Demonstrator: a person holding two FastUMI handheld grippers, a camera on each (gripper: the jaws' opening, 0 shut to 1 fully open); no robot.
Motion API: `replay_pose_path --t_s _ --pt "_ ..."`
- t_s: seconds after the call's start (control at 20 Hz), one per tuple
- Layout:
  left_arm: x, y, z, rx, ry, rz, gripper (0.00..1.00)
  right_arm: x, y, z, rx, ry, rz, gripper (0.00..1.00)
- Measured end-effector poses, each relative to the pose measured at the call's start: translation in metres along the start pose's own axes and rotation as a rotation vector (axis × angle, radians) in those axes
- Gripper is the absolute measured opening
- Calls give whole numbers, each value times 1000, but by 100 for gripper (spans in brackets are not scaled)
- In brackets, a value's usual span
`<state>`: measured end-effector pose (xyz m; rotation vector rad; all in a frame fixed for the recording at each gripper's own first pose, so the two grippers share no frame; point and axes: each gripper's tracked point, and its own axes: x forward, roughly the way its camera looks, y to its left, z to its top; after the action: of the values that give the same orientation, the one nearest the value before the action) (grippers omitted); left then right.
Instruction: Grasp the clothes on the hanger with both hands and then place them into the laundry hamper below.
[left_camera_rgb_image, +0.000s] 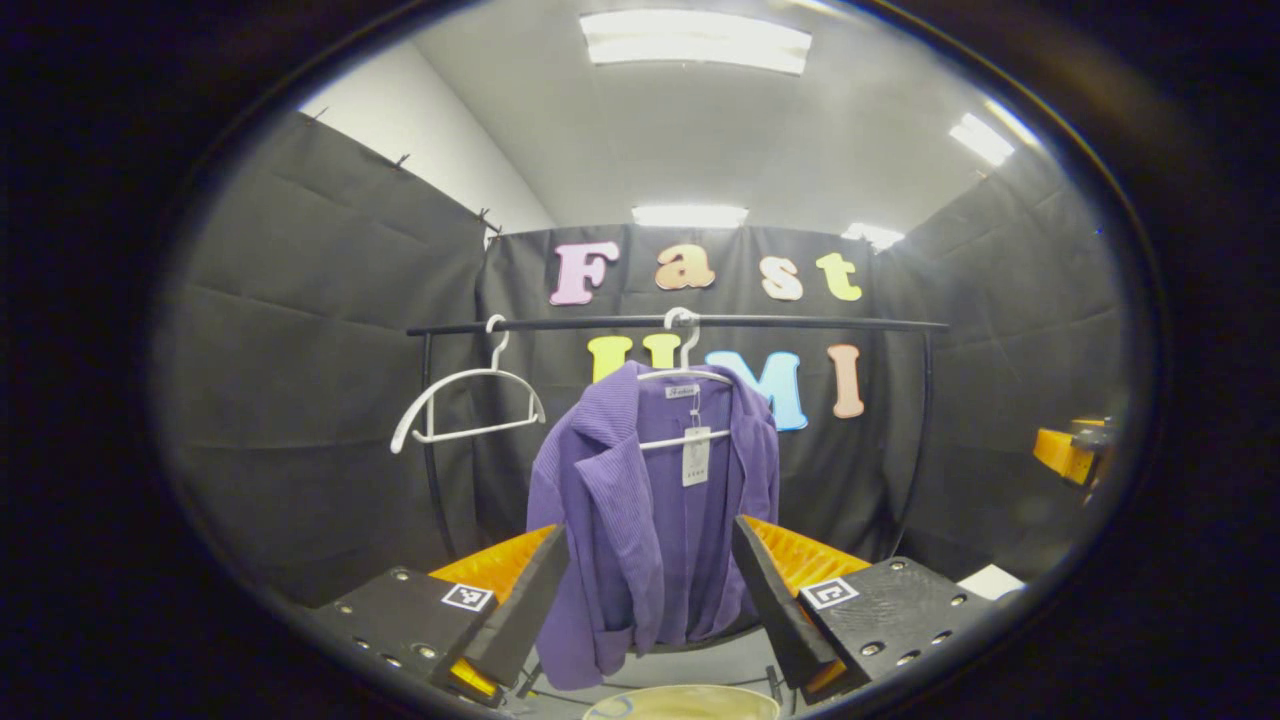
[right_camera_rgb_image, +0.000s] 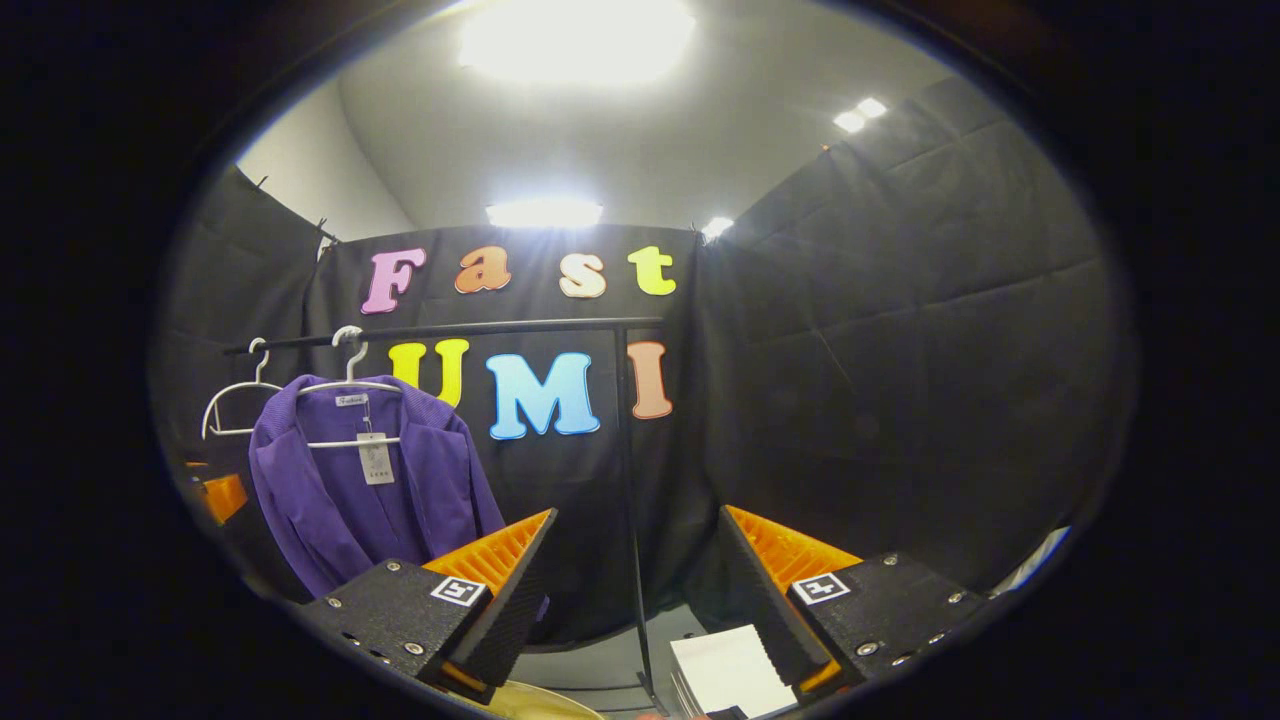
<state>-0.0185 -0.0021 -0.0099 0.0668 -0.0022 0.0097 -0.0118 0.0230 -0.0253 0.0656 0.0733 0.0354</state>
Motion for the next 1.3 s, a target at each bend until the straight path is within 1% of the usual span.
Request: replay_pose_path --t_s 0.3,0.35,0.4,0.5,0.6,0.65,0.7,0.85,0.9,1.0,1.05,1.1,1.25,1.3 --pt "-12 11 -4 -2 20 13 95 4 20 7 -26 -6 49 95" --pt "-11 14 -3 1 21 20 89 7 25 9 -21 -7 58 95" --pt "-9 17 -4 0 24 26 92 9 32 13 -10 -6 75 95" --pt "-3 18 -5 -11 44 36 96 16 51 16 -1 2 115 95" --pt "5 22 -3 -22 70 53 100 26 71 22 -25 11 155 95" --pt "9 23 2 -30 69 57 100 31 84 26 -35 13 181 95" --pt "13 24 8 -37 63 58 95 37 97 29 -39 16 208 95" --pt "22 29 28 -34 33 58 95 52 135 29 -26 60 287 96" --pt "25 30 32 -33 29 58 96 57 146 30 -18 70 311 95" --pt "33 30 31 -48 37 54 99 70 166 32 -5 72 347 95" --pt "40 29 31 -62 44 53 95 77 175 31 2 74 363 95" --pt "48 28 29 -74 52 54 95 86 184 28 8 78 375 95" --pt "71 31 26 -98 63 83 95 112 213 18 22 102 427 95" --pt "80 32 25 -105 64 93 98 120 224 13 23 115 450 95"
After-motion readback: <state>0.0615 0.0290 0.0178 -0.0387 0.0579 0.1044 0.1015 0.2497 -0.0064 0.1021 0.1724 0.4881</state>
